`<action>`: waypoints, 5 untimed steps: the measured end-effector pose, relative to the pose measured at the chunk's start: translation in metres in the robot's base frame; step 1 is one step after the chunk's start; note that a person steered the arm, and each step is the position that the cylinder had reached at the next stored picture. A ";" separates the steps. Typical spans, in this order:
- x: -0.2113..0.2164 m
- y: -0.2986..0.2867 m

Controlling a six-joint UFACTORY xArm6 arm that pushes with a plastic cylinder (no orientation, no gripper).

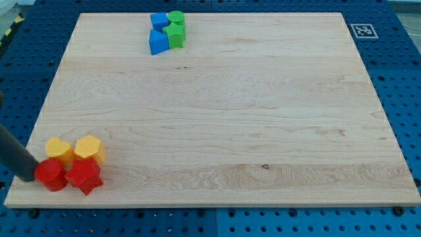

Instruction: Adjust the yellow heart and the red circle into the red star and the yellow hexagon

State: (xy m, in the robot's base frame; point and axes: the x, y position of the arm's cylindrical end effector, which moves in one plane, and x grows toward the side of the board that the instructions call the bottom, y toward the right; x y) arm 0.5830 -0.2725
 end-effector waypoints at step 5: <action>-0.013 -0.009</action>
State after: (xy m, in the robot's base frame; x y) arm 0.5703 -0.2818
